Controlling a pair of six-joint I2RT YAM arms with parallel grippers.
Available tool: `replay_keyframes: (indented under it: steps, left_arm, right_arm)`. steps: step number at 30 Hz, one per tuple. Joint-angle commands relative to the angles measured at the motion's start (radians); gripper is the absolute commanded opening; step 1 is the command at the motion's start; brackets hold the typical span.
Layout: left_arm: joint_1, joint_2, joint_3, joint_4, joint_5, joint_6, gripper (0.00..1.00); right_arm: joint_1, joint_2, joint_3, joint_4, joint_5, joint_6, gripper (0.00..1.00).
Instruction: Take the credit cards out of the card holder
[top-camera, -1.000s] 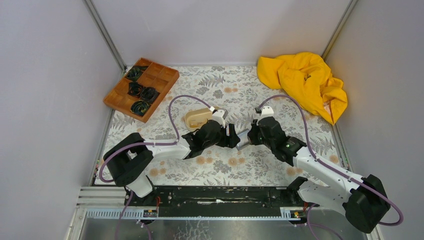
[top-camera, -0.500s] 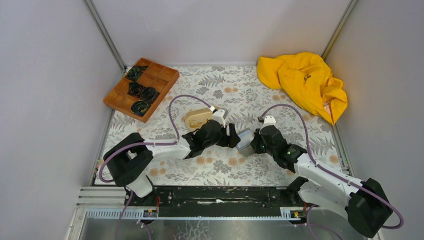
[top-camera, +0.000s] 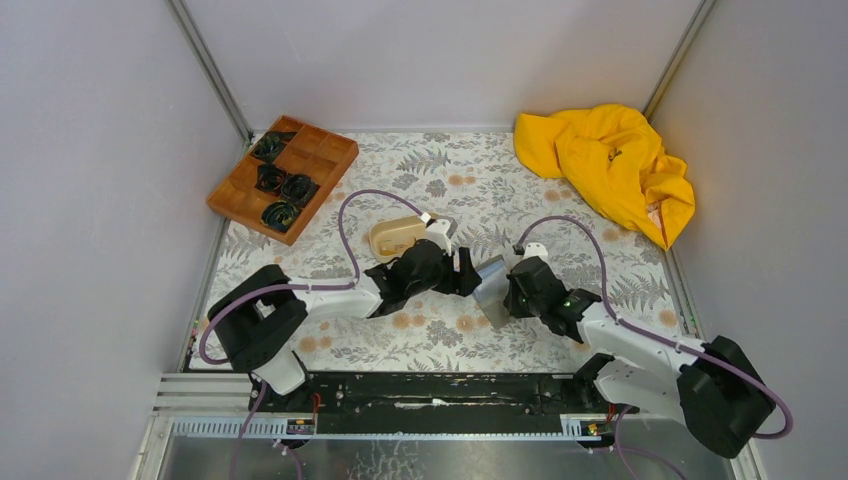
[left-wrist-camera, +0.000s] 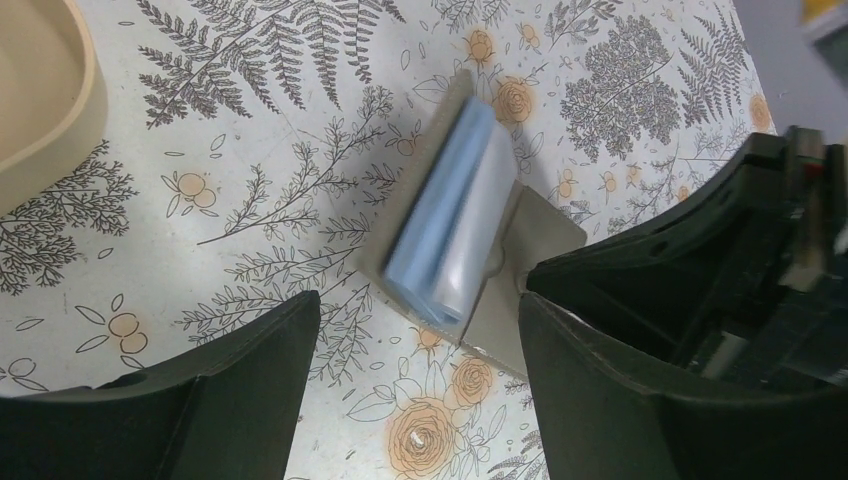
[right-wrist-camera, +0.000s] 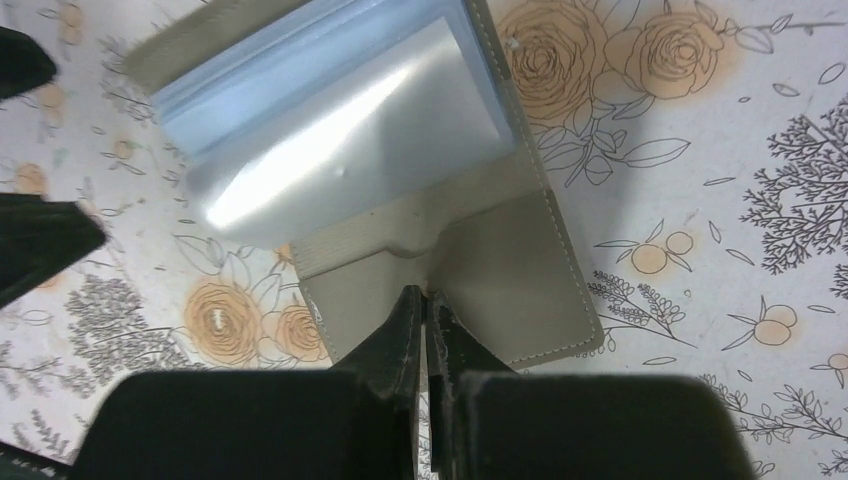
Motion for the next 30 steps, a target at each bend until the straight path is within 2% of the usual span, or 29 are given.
replay_keyframes:
  steps: [1,3,7,8,10,13,17,22,26,30]
  left_arm:
    - [0.004,0.006,0.032,0.030,0.009,0.010,0.80]
    - [0.004,0.004,0.033,0.029,0.009,0.011,0.80]
    - [0.004,0.004,0.033,0.026,0.009,0.012,0.80]
    - [0.004,0.004,0.033,0.027,0.009,0.012,0.80]
    - [0.004,0.006,0.033,0.028,0.011,0.011,0.80]
    - [0.003,0.007,0.033,0.026,0.011,0.012,0.80]
    - [0.004,0.008,0.035,0.023,0.008,0.015,0.80]
    - [0.004,0.011,0.038,0.022,0.006,0.016,0.80]
    - [0.004,0.013,0.041,0.017,0.005,0.016,0.80]
    - [0.004,0.018,0.044,0.016,0.012,0.015,0.80]
  right_arm:
    - [0.006,0.071,0.059,-0.015,0.031,0.013,0.00]
    - [0.007,0.085,0.058,-0.007,0.040,0.017,0.00]
    - [0.006,0.091,0.047,0.012,0.078,0.021,0.41]
    - [0.007,0.094,0.047,0.016,0.083,0.017,0.49]
    - [0.006,0.105,0.052,0.023,0.098,0.011,0.55]
    - [0.006,0.135,0.084,0.022,0.134,-0.006,0.55]
    - [0.006,0.189,0.147,0.012,0.190,-0.029,0.42]
    - [-0.001,0.283,0.237,0.020,0.224,-0.064,0.33]
    - [-0.030,0.380,0.298,0.018,0.222,-0.057,0.32]
    - [-0.053,0.426,0.312,0.072,0.152,-0.040,0.34]
